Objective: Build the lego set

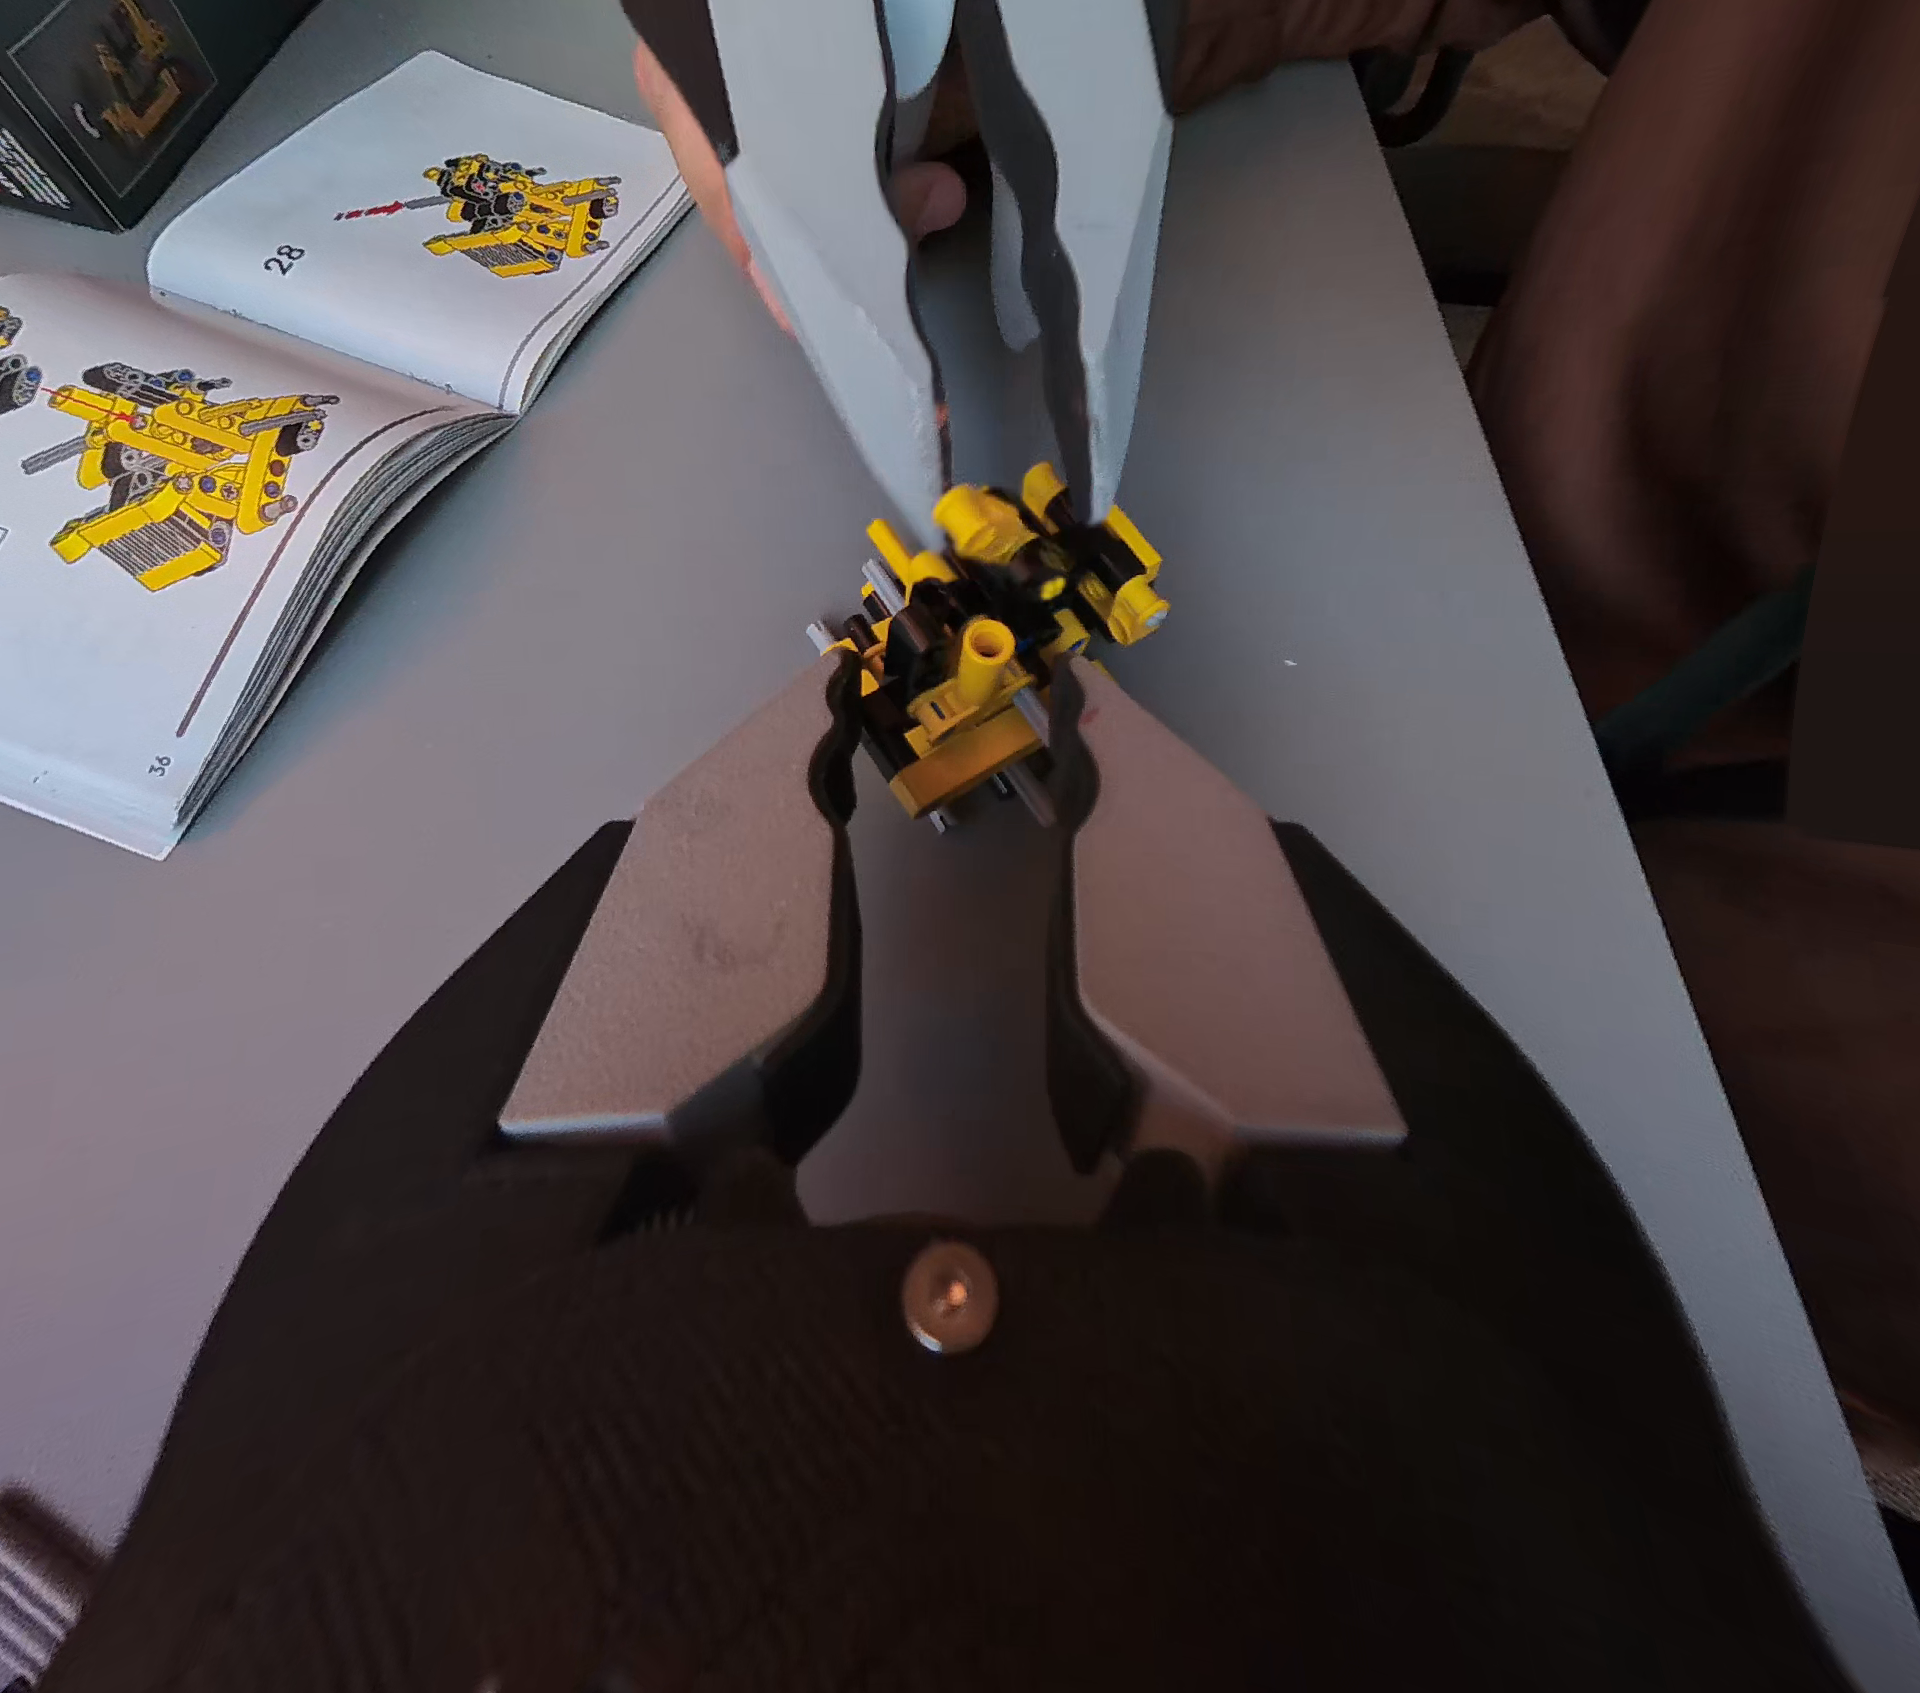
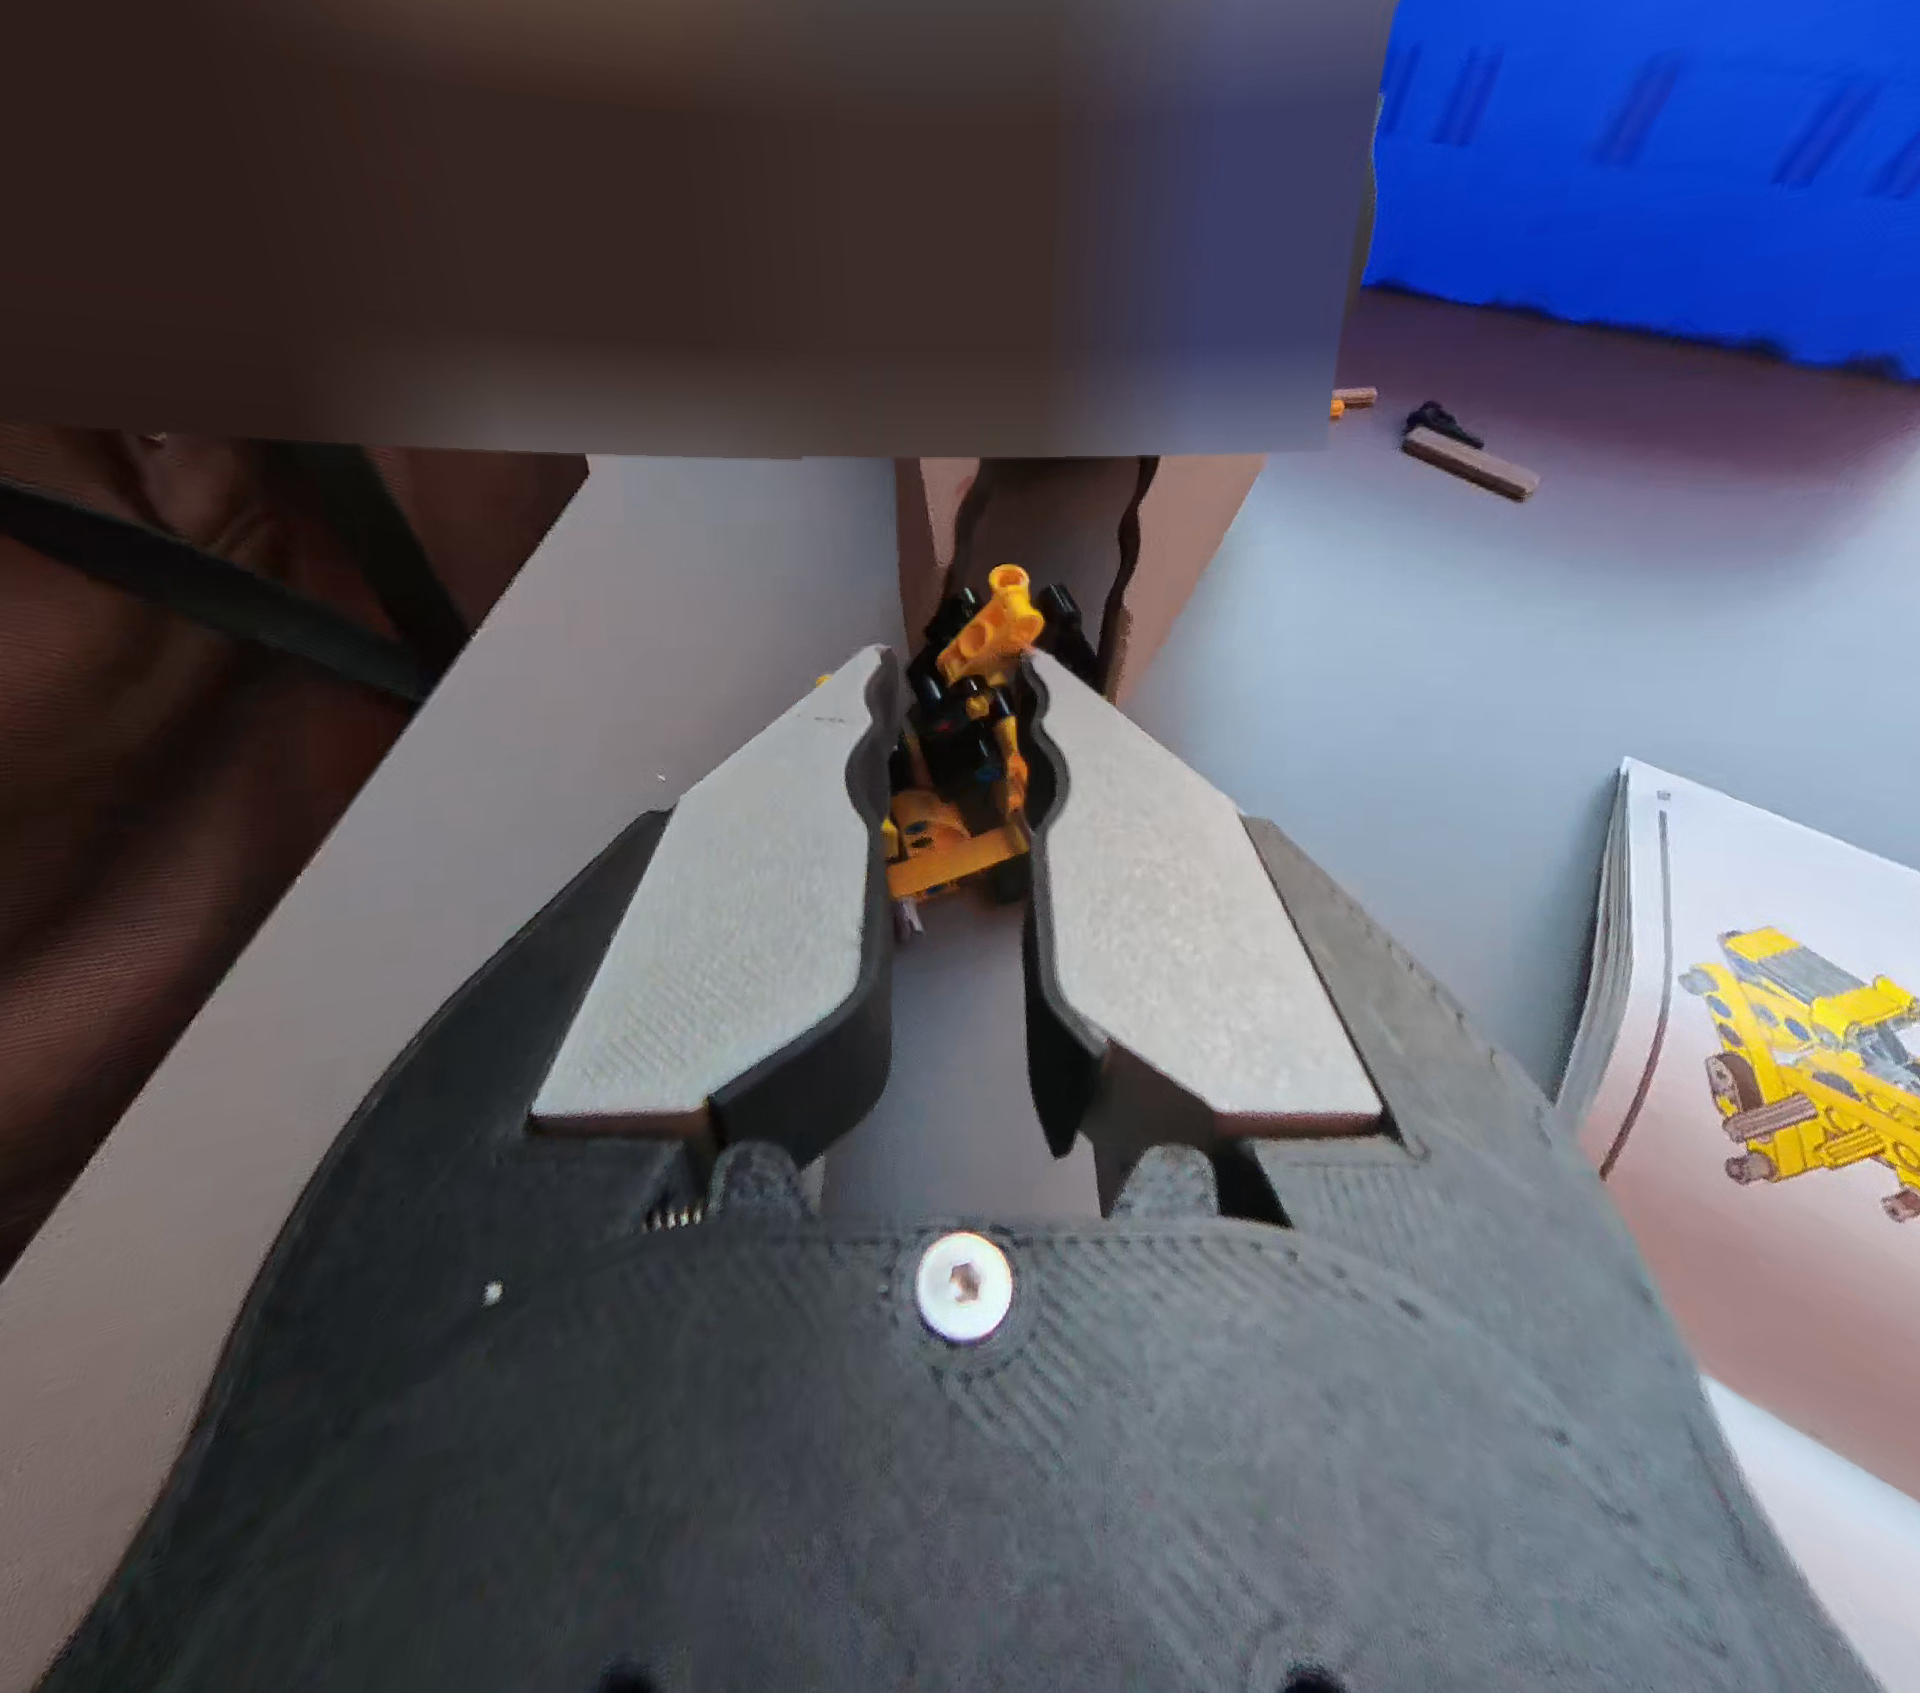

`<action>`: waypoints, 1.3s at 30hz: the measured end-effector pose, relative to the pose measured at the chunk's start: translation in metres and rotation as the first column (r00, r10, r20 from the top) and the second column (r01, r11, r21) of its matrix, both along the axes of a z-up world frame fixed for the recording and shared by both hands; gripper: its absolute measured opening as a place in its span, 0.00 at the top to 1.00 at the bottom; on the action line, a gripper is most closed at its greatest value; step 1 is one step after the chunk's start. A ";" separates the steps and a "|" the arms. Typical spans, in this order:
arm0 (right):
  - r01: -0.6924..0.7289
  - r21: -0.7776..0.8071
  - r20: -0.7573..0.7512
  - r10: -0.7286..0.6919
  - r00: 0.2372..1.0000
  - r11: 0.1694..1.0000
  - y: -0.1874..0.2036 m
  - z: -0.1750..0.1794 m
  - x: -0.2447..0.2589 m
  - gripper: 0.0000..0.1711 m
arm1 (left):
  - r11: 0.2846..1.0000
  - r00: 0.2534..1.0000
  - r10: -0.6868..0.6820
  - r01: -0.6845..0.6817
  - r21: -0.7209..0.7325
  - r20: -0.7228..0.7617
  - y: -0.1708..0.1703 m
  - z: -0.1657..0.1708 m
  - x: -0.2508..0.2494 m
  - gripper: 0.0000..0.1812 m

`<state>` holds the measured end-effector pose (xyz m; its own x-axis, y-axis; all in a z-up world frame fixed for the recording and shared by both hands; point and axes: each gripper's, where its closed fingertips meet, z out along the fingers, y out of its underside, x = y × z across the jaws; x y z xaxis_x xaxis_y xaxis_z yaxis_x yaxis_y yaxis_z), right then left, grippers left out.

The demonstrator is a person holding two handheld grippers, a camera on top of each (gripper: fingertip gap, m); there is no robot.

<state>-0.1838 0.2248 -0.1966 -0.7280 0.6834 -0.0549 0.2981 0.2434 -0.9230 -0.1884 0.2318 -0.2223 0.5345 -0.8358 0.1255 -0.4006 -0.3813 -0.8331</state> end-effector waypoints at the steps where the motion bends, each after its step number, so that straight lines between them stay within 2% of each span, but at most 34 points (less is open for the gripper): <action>1: -0.013 -0.018 -0.010 0.012 1.000 1.000 -0.001 0.004 0.002 0.89 | 1.000 1.000 -0.003 0.003 0.003 -0.002 0.000 0.000 0.000 0.82; 5: -0.008 -0.032 0.011 0.008 1.000 0.999 0.003 0.004 0.005 0.86 | 0.999 0.999 -0.026 0.027 0.038 -0.038 -0.004 0.001 -0.002 0.82; 9: -0.059 -0.066 0.002 0.059 0.998 0.996 -0.007 0.007 0.014 0.88 | 0.999 0.999 -0.028 0.030 0.042 -0.044 -0.004 0.001 0.000 0.82; 12: 0.036 0.007 0.003 -0.036 0.999 0.999 0.000 0.000 0.000 0.86 | 0.998 0.998 -0.033 0.035 0.044 -0.046 -0.005 0.001 0.001 0.82; 15: 0.005 -0.045 0.053 -0.003 0.999 0.999 -0.007 -0.003 0.005 0.82 | 0.998 0.998 -0.040 0.042 0.038 -0.041 -0.006 0.000 0.002 0.82; 17: -0.021 -0.065 0.022 0.023 0.999 0.998 -0.013 0.004 0.011 0.82 | 0.999 0.999 -0.024 0.026 0.037 -0.040 -0.004 0.000 0.000 0.77; 23: -0.118 -0.039 -0.016 0.118 0.993 0.992 -0.027 0.010 0.044 0.85 | 0.999 0.999 -0.017 0.019 0.033 -0.035 -0.004 0.000 -0.002 0.77; 28: -0.047 -0.057 0.004 0.048 0.999 0.997 -0.009 0.006 0.052 0.85 | 0.999 0.998 -0.022 0.024 0.041 -0.055 -0.005 0.000 -0.002 0.75; 32: 0.128 -0.057 0.002 -0.128 0.992 0.990 0.013 0.004 0.029 0.83 | 0.999 0.998 -0.015 0.018 0.042 -0.065 -0.004 0.000 -0.005 0.73; 34: 0.135 -0.086 0.022 -0.134 0.991 0.987 0.011 0.004 0.025 0.81 | 0.999 0.998 -0.015 0.018 0.043 -0.064 -0.003 0.000 -0.003 0.74; 37: 0.117 -0.145 -0.025 -0.121 0.992 0.983 0.001 0.016 0.018 0.76 | 0.999 0.997 -0.025 0.028 0.043 -0.070 -0.003 -0.001 0.001 0.75; 39: 0.120 -0.119 -0.010 -0.122 0.993 0.986 -0.005 0.012 0.014 0.74 | 0.998 0.995 -0.037 0.041 0.049 -0.089 -0.004 -0.003 0.004 0.75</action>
